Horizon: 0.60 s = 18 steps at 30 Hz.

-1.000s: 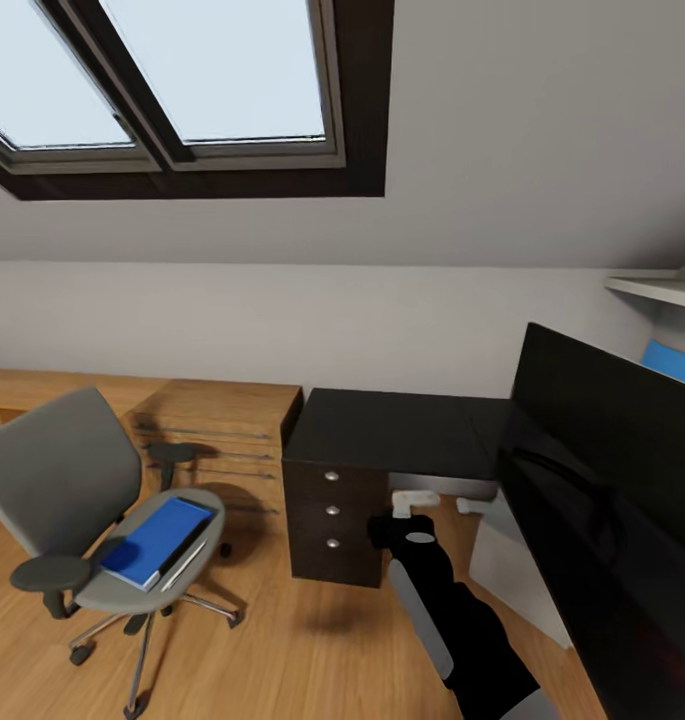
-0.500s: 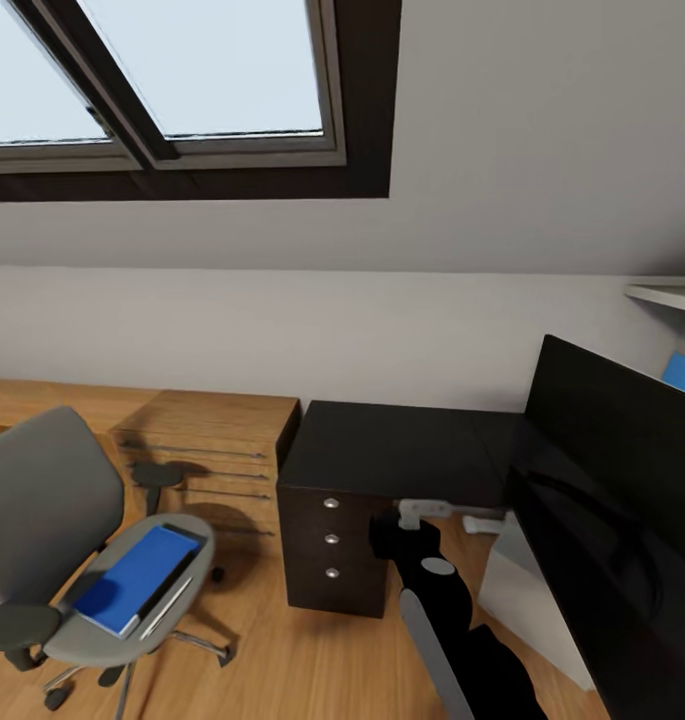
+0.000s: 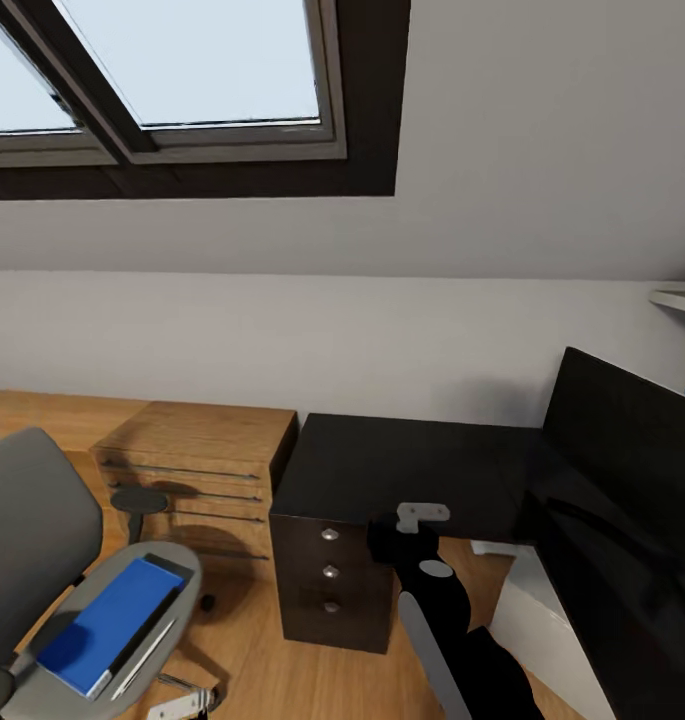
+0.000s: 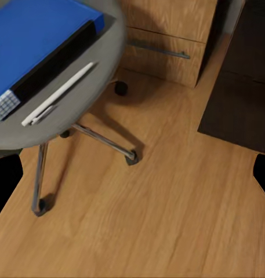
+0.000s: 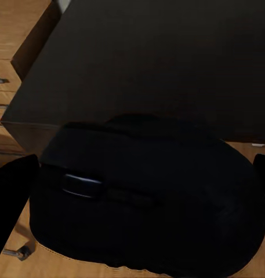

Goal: In the bedroom, organize the workspace by keeping the computer under the desk, ensuring the monitor is on the desk, placing the keyboard on the desk next to the monitor, placing the mouse on the desk next to the keyboard, moving the folder from the swivel chair onto the desk next to the mouse, stacking the notebook on top of the folder with the pen on top of the notebook, and positioning the swivel chair next to the desk.

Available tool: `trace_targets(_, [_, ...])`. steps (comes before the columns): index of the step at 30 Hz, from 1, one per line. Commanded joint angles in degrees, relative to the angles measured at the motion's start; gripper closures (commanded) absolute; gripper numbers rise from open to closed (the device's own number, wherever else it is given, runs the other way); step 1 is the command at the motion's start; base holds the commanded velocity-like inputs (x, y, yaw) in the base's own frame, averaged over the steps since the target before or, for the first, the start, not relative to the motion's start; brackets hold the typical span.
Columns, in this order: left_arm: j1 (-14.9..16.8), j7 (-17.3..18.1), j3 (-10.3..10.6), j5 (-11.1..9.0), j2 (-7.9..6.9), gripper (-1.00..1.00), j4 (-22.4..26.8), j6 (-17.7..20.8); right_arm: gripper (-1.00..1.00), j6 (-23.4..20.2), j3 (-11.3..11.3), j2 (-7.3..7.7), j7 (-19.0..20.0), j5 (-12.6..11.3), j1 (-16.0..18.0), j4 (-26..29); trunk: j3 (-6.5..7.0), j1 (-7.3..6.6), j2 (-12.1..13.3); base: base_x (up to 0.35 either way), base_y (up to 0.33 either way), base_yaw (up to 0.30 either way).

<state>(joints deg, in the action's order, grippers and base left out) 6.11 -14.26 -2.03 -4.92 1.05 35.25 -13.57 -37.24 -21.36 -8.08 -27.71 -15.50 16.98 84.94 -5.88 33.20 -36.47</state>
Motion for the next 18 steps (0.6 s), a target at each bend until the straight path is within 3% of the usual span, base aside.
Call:
trace_targets(1, [0.0, 0.1, 0.0, -0.5, 0.05, -1.00, 0.0, -0.3, 1.00, -0.1, -0.1, 0.01, -0.6, -0.6, 0.1, 0.1, -0.10, 0.05, -0.1, 0.327, 0.000, 0.000])
trace_targets(11, [0.0, 0.1, 0.5, -0.5, 0.11, -1.00, 2.4, -0.2, 1.00, 0.0, -0.1, -0.01, -0.5, -0.7, 0.1, 0.1, -0.10, 0.05, -0.1, 0.302, -0.011, 0.000])
trace_targets(13, [-0.1, 0.1, 1.8, -0.6, 0.16, -1.00, 8.5, 1.7, 1.00, -0.1, -1.1, -0.01, -0.2, -0.7, 0.1, 0.1, -0.10, 0.05, -0.1, 0.207, -0.101, 0.000])
trace_targets(14, [-0.3, 0.1, 2.4, -0.6, 0.17, -1.00, 11.2, 4.1, 1.00, -0.1, -1.3, -0.04, -0.1, -0.7, 0.1, 0.1, -0.10, 0.05, -0.1, 0.129, -0.072, 0.000])
trace_targets(15, [-1.6, 0.1, 3.3, -0.7, 0.32, -1.00, 18.4, 12.3, 1.00, -0.2, -1.6, -0.20, -0.2, -0.6, 0.1, 0.0, -0.10, 0.05, -0.1, 0.053, -0.030, 0.000])
trace_targets(16, [-1.9, 0.1, 3.4, -0.7, 0.42, -1.00, 20.5, 14.9, 1.00, -0.2, -1.7, -0.25, -0.2, -0.6, 0.1, 0.0, -0.10, 0.05, -0.1, 0.042, -0.024, 0.000])
trace_targets(18, [-2.8, 0.0, 3.6, -0.8, 0.69, -1.00, 29.5, 25.4, 1.00, -0.4, -1.8, -0.42, -0.3, -0.6, 0.6, -0.7, -0.10, 0.05, -0.1, 0.022, -0.012, 0.000])
